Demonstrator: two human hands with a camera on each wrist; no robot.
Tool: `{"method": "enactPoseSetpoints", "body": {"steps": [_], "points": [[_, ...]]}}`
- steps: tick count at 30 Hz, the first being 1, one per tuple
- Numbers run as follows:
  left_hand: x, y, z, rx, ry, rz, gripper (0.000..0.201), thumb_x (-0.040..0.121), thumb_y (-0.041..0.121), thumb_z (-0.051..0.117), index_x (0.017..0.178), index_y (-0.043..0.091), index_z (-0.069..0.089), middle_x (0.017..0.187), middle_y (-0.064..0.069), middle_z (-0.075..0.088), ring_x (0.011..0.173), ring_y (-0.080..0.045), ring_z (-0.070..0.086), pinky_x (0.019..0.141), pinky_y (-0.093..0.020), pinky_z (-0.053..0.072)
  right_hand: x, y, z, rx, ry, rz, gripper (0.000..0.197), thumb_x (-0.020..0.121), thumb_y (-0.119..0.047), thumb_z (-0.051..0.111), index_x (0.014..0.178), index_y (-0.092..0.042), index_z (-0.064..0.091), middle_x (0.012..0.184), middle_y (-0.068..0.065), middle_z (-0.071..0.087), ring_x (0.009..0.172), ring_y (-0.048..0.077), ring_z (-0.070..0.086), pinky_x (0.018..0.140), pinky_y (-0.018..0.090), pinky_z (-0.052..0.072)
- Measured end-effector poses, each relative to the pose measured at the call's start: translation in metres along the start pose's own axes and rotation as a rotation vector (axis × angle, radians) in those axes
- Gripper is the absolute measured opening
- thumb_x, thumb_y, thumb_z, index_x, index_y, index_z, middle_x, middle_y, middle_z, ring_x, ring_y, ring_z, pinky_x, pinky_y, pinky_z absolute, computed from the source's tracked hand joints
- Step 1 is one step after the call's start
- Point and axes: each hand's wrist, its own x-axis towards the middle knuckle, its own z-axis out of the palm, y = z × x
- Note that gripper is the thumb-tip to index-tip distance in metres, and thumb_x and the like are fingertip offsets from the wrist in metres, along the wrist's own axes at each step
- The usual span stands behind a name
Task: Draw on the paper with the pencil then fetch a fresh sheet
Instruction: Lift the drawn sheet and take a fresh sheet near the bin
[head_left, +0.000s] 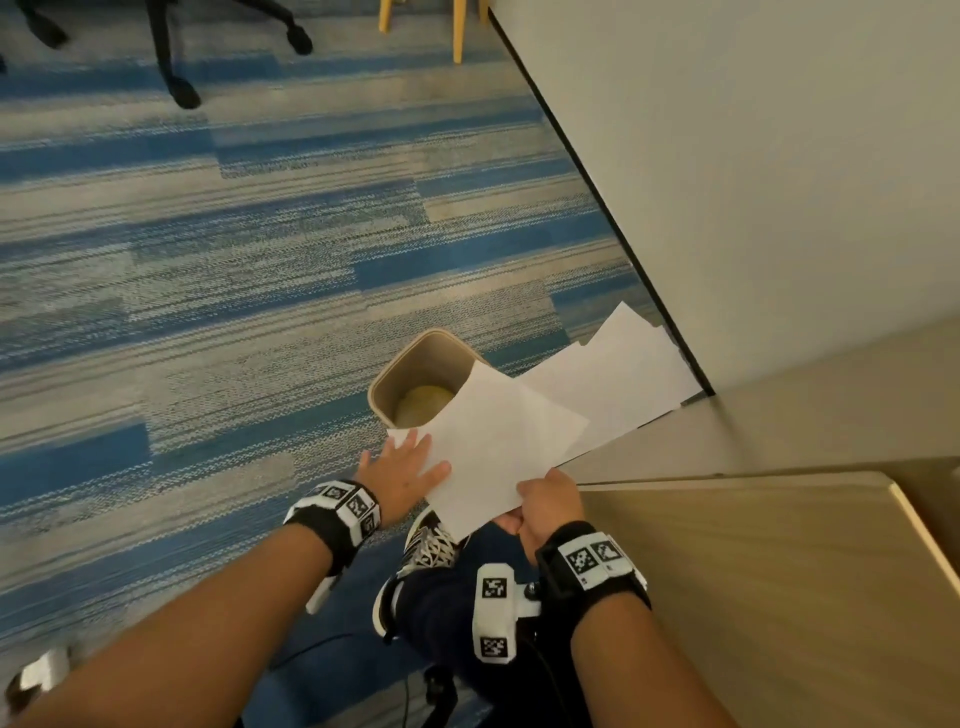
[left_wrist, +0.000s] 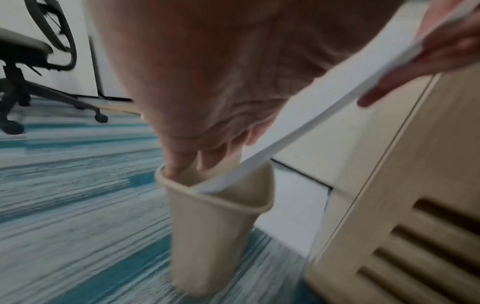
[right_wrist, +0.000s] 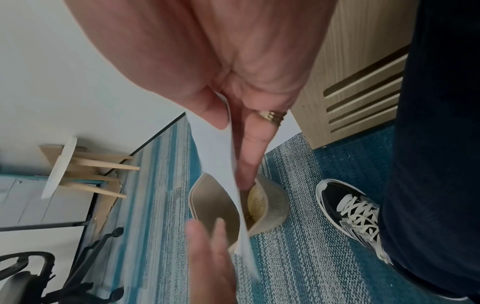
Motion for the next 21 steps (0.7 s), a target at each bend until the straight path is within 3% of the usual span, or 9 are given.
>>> {"method": "enactPoseSetpoints", "body": {"steps": [2, 4, 6, 9, 11, 14, 16, 18, 21], "points": [[-0.01, 0.016, -0.004, -0.073, 0.043, 0.254, 0.099, 0.078, 0.09, 0.003, 0.159, 0.032, -0.004, 0.165, 0.011, -0.017, 0.152, -0.016, -0.013, 0.121, -0.047, -0.009, -0.004, 0.001, -0.001, 0.023, -0.005, -0.016, 0.037, 0.099, 0.012, 0.039, 0.125, -0.001, 0.062, 0.123, 0.026, 0.07, 0.106, 0.046, 0.069, 0.046, 0.031, 0.056], [-0.023, 0.041, 0.002, -0.066, -0.056, 0.429, 0.083, 0.086, 0.082, 0.007, 0.157, 0.04, -0.007, 0.164, 0.019, -0.016, 0.15, -0.006, -0.017, 0.119, -0.037, -0.014, -0.013, 0.001, -0.005, 0.041, -0.042, -0.026, 0.041, 0.099, 0.012, 0.039, 0.125, -0.004, 0.066, 0.119, 0.022, 0.074, 0.107, 0.041, 0.071, 0.051, 0.031, 0.058], [-0.01, 0.027, 0.004, -0.03, -0.103, 0.281, 0.071, 0.094, 0.071, 0.011, 0.158, 0.041, 0.005, 0.167, 0.014, -0.005, 0.153, -0.017, -0.009, 0.12, -0.05, -0.01, -0.027, -0.003, -0.009, 0.044, -0.071, -0.042, 0.041, 0.099, 0.013, 0.037, 0.122, -0.003, 0.067, 0.118, 0.022, 0.074, 0.098, 0.034, 0.071, 0.046, 0.028, 0.055], [0.021, -0.014, -0.012, -0.258, -0.017, -0.214, 0.059, 0.102, 0.057, 0.018, 0.154, 0.031, 0.021, 0.167, -0.005, 0.007, 0.152, -0.04, 0.004, 0.114, -0.071, 0.007, -0.047, -0.009, -0.021, 0.036, -0.075, -0.081, 0.043, 0.099, 0.014, 0.033, 0.126, 0.001, 0.063, 0.119, 0.025, 0.07, 0.075, 0.027, 0.062, 0.038, 0.023, 0.047], [0.023, -0.008, -0.026, -0.106, 0.045, -0.056, 0.065, 0.099, 0.052, 0.022, 0.157, 0.021, 0.017, 0.167, -0.011, 0.002, 0.152, -0.036, -0.001, 0.117, -0.066, 0.011, -0.056, -0.01, -0.031, 0.026, -0.057, -0.112, 0.041, 0.099, 0.014, 0.031, 0.125, 0.004, 0.061, 0.111, 0.024, 0.068, 0.068, 0.025, 0.059, 0.036, 0.022, 0.045], [-0.008, 0.04, -0.032, -0.06, 0.12, 0.334, 0.088, 0.085, 0.079, 0.012, 0.159, 0.032, 0.001, 0.164, 0.011, -0.016, 0.149, -0.013, -0.015, 0.116, -0.048, -0.004, -0.066, -0.004, -0.036, 0.04, -0.066, -0.134, 0.042, 0.1, 0.013, 0.032, 0.124, -0.001, 0.064, 0.116, 0.021, 0.071, 0.081, 0.029, 0.067, 0.041, 0.024, 0.051], [-0.014, 0.047, -0.021, 0.047, 0.036, 0.415, 0.08, 0.09, 0.078, 0.01, 0.158, 0.038, -0.002, 0.162, 0.018, -0.016, 0.148, -0.008, -0.017, 0.116, -0.045, -0.012, -0.078, -0.003, -0.035, 0.044, -0.092, -0.144, 0.044, 0.1, 0.012, 0.033, 0.125, -0.005, 0.065, 0.119, 0.02, 0.073, 0.096, 0.033, 0.071, 0.048, 0.028, 0.057], [-0.003, 0.015, -0.014, 0.088, -0.05, 0.198, 0.083, 0.089, 0.078, 0.006, 0.159, 0.033, 0.007, 0.164, 0.012, -0.008, 0.152, -0.016, -0.003, 0.12, -0.051, -0.008, -0.088, -0.002, -0.036, 0.03, -0.096, -0.157, 0.045, 0.1, 0.011, 0.034, 0.124, -0.009, 0.067, 0.117, 0.015, 0.075, 0.105, 0.034, 0.072, 0.059, 0.033, 0.062], [-0.006, -0.005, -0.029, -0.261, 0.044, -0.08, 0.094, 0.088, 0.083, 0.014, 0.159, 0.022, 0.015, 0.167, -0.004, 0.011, 0.152, -0.026, 0.014, 0.122, -0.049, 0.008, -0.11, -0.005, -0.045, 0.028, -0.116, -0.205, 0.043, 0.103, 0.008, 0.035, 0.124, -0.012, 0.067, 0.119, 0.011, 0.075, 0.108, 0.033, 0.072, 0.064, 0.035, 0.063]]}}
